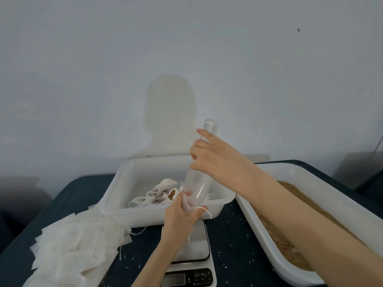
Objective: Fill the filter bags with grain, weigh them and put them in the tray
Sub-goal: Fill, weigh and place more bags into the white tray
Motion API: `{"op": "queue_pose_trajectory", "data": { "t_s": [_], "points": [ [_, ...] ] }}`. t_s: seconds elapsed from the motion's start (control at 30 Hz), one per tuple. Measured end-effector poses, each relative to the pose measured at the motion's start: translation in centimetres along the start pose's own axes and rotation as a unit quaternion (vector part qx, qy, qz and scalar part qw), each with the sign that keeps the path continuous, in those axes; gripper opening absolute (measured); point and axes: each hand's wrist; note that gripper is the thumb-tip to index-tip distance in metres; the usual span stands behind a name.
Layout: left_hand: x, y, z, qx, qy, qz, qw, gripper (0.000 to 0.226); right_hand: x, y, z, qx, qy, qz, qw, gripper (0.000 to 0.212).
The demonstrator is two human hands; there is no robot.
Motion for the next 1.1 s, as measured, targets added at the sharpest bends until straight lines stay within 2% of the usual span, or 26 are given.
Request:
{"op": "queue_pose_trajectory", "data": {
  "t_s": [0.17, 0.23, 0.3, 0.43, 0.57, 0.7, 0.73, 0.83, 0.93, 1.03, 1.1],
  "points": [
    [-0.1, 0.8, 0.2, 0.041, -0.03, 0.019, 0.999, 0.039, -1.3, -1.8, -3.2, 0.002, -0.04, 0.041, 0.998, 0.055],
    [-0.2, 1.0, 0.1, 0.063, -0.032, 0.027, 0.997, 0.039, -1.8, -3.1, -5.1, 0.029, -0.065, 0.07, 0.995, 0.06],
    [0.0, 1.2, -0.1, 0.046, -0.039, 0.007, 0.998, 0.037, -2.0, -4.7, -7.1, 0.061, -0.107, 0.107, 0.987, 0.058],
    [-0.2, 1.8, 0.0, -0.008, -0.021, -0.079, 0.997, 0.028, -1.7, -8.3, -11.6, 0.067, -0.215, 0.18, 0.958, 0.035],
    [-0.3, 1.3, 0.1, -0.006, 0.006, -0.107, 0.994, 0.022, -1.8, -12.0, -16.1, 0.085, -0.32, 0.2, 0.922, 0.034],
    [-0.9, 0.0, 0.0, 0.002, 0.023, -0.146, 0.989, 0.032, -1.6, -14.7, -19.2, 0.186, -0.419, 0.21, 0.863, 0.005],
    [-1.0, -0.2, -0.1, 0.01, 0.014, -0.15, 0.989, 0.034, -1.4, -15.3, -19.7, 0.217, -0.432, 0.213, 0.849, 0.006],
    [-0.1, -0.7, -0.8, 0.074, 0.01, -0.131, 0.989, 0.035, -0.9, -16.5, -20.4, 0.297, -0.432, 0.217, 0.824, 0.016],
    [2.3, -0.3, -1.5, 0.102, -0.007, -0.001, 0.995, 0.033, -0.2, -17.0, -20.1, 0.35, -0.4, 0.225, 0.817, 0.031],
    [4.2, 1.2, -1.6, 0.098, -0.008, 0.066, 0.993, 0.028, 0.6, -17.4, -19.2, 0.392, -0.373, 0.218, 0.812, 0.026],
    [5.0, 2.2, -1.5, 0.122, -0.003, 0.105, 0.987, 0.022, 0.8, -17.3, -18.8, 0.41, -0.364, 0.211, 0.809, 0.019]
  ]
}}
Point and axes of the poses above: each hand's wrist, its own z-axis towards the middle knuckle, its own y-axis out of the back of the hand, x = y × z, and after that the axes turned 4 degrees about -x, right-handed
